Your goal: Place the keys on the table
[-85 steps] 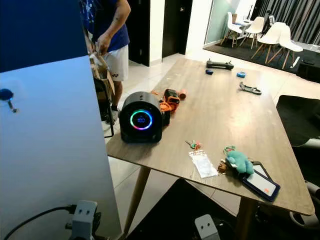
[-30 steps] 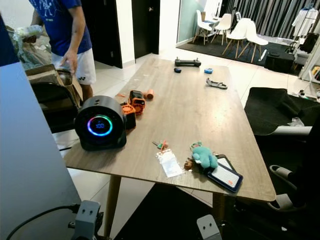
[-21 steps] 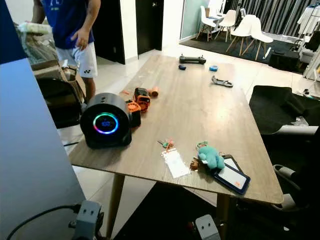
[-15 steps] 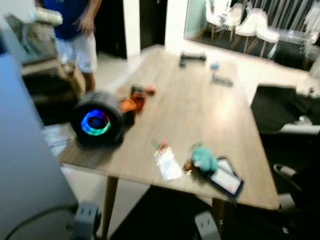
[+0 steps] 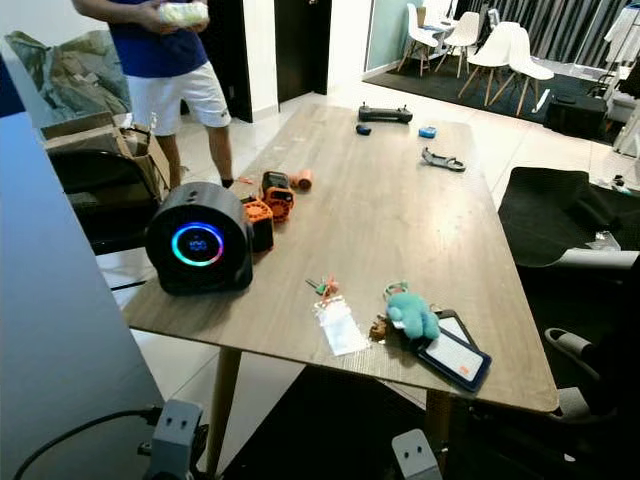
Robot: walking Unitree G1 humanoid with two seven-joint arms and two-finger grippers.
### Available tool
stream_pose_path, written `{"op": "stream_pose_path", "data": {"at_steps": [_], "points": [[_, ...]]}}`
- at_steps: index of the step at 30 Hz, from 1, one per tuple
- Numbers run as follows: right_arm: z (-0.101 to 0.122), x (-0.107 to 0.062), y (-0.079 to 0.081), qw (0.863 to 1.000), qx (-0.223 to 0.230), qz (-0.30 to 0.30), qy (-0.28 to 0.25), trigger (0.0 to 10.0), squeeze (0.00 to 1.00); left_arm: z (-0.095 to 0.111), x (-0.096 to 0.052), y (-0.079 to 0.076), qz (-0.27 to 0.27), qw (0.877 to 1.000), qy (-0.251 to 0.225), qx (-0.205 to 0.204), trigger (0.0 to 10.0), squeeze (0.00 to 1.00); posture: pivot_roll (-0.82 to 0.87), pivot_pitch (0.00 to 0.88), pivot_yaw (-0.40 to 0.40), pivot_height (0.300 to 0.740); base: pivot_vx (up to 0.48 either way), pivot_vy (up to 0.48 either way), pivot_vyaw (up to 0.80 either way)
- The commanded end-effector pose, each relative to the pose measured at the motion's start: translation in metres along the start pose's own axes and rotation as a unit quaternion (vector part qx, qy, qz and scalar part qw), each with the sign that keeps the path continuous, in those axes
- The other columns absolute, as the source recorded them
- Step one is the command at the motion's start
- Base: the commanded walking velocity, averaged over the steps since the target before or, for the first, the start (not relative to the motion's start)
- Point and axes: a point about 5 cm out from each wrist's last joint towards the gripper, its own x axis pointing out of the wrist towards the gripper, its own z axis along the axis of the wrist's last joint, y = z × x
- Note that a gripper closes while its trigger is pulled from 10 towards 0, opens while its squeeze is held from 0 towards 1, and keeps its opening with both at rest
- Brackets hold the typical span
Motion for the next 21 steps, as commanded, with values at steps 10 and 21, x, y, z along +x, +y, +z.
{"op": "stream_pose_path", "data": {"at_steps": [10, 21], "points": [[-0.048, -0.039, -0.097, 0.966, 0.069, -0.238, 0.072, 10.0, 0.0, -0.008, -0.007, 0.003, -0.007, 1.0, 0.012, 0.016, 10.0, 0.0, 0.09, 0.027, -0.051, 0.74, 0.0, 0.0, 0.0], [-0.038, -0.076, -0.168, 0.899, 0.094, -0.427, -0.006, 10.0, 0.0, -0.009, -0.009, 0.004, -0.003, 1.0, 0.01, 0.017, 10.0, 0.0, 0.09, 0.032, -0.047, 0.74, 0.0, 0.0, 0.0]]}}
